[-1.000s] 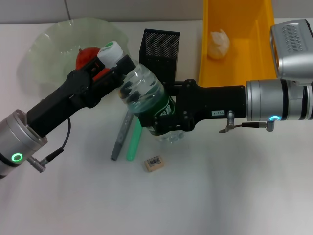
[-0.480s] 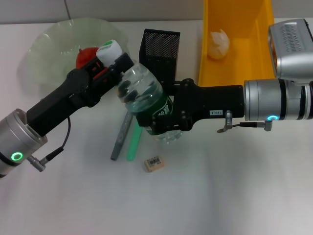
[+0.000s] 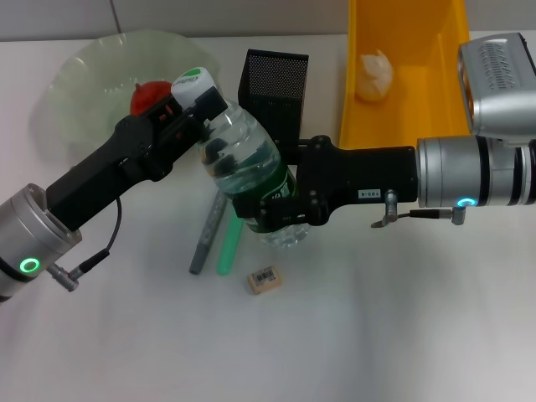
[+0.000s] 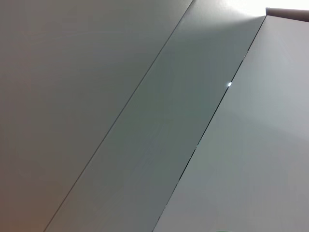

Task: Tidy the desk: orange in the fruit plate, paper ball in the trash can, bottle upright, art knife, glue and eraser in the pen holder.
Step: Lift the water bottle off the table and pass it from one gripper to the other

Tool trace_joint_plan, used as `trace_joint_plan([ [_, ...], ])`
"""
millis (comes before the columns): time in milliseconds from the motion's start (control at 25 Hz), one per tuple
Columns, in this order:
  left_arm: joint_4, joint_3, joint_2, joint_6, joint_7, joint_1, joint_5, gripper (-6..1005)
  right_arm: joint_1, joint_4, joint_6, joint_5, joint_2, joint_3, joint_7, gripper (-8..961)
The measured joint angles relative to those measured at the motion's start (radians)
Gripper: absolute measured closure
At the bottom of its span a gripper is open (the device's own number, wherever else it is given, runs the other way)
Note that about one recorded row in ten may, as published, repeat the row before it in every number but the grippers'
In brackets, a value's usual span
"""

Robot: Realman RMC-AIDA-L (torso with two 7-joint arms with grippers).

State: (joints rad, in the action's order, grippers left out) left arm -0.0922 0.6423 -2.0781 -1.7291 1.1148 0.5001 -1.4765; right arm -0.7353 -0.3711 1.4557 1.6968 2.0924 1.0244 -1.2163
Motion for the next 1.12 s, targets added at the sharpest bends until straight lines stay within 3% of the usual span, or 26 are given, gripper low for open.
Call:
trace_joint_plan([
  [160,0.000,-0.001,0.003,-0.002,0.000,-0.001,0.000,565,0.001,0.000,0.001,-0.007,0.000,0.001,0.003,185],
  [1120,-0.002,-0.001,0.004,-0.003,0.010,-0.002,-0.002,540,0.002,0.005,0.011,-0.011,0.000,0.005,0.023,174],
])
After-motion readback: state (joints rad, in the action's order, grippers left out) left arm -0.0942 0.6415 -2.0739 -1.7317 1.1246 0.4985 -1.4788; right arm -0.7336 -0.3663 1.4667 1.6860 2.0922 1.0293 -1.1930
